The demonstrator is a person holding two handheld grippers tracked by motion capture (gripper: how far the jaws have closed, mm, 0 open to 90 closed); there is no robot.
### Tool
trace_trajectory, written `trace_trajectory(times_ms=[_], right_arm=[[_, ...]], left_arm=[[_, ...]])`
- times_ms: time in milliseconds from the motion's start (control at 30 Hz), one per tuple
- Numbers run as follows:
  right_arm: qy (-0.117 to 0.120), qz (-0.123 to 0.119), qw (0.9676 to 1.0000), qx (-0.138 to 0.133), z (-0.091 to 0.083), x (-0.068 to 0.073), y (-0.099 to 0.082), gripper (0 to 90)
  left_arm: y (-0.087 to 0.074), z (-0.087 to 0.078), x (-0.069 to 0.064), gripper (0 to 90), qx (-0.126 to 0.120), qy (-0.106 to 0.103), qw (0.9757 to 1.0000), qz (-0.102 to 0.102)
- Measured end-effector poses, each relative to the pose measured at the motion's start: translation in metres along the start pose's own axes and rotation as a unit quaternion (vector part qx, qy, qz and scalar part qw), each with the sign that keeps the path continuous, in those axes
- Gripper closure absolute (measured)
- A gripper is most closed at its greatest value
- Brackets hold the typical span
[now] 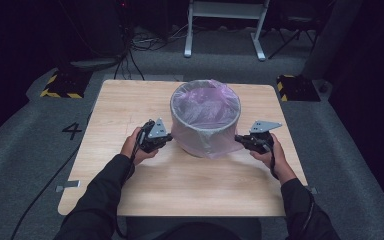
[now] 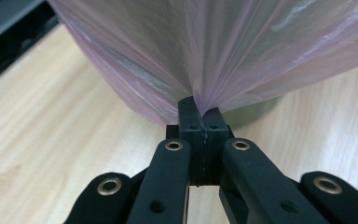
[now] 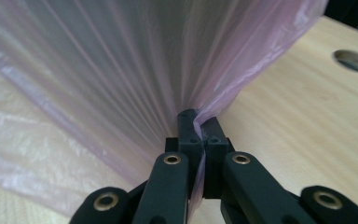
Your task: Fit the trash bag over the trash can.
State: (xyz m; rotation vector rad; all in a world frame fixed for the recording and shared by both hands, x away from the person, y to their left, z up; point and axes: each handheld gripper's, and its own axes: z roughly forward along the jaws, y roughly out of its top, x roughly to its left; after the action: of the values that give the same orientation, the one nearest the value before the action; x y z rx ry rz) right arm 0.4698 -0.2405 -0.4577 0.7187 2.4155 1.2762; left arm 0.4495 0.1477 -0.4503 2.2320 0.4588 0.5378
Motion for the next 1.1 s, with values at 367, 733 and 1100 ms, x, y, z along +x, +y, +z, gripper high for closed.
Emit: trace_trajectory(times_ms=[367, 733, 1100], right_arm=[[-0.011, 0.02, 0.999, 0.038, 0.015, 0.0, -0.022, 90.0], [-0.046, 0.075, 0.9951, 0.043, 0.018, -0.015, -0.035, 88.6], [-0.058, 0.083, 0.9948, 0.018, 0.005, -0.019, -0.037, 49.5]], left_arm=[[-0.025, 0.02, 0.0, 90.0, 0.05, -0.009, 0.9983, -0.027], [-0.038, 0.025, 0.006, 82.4, 0.047, 0.0, 0.9962, -0.073], [-0.043, 0.008, -0.009, 28.7, 0.051, 0.03, 0.9918, -0.113]])
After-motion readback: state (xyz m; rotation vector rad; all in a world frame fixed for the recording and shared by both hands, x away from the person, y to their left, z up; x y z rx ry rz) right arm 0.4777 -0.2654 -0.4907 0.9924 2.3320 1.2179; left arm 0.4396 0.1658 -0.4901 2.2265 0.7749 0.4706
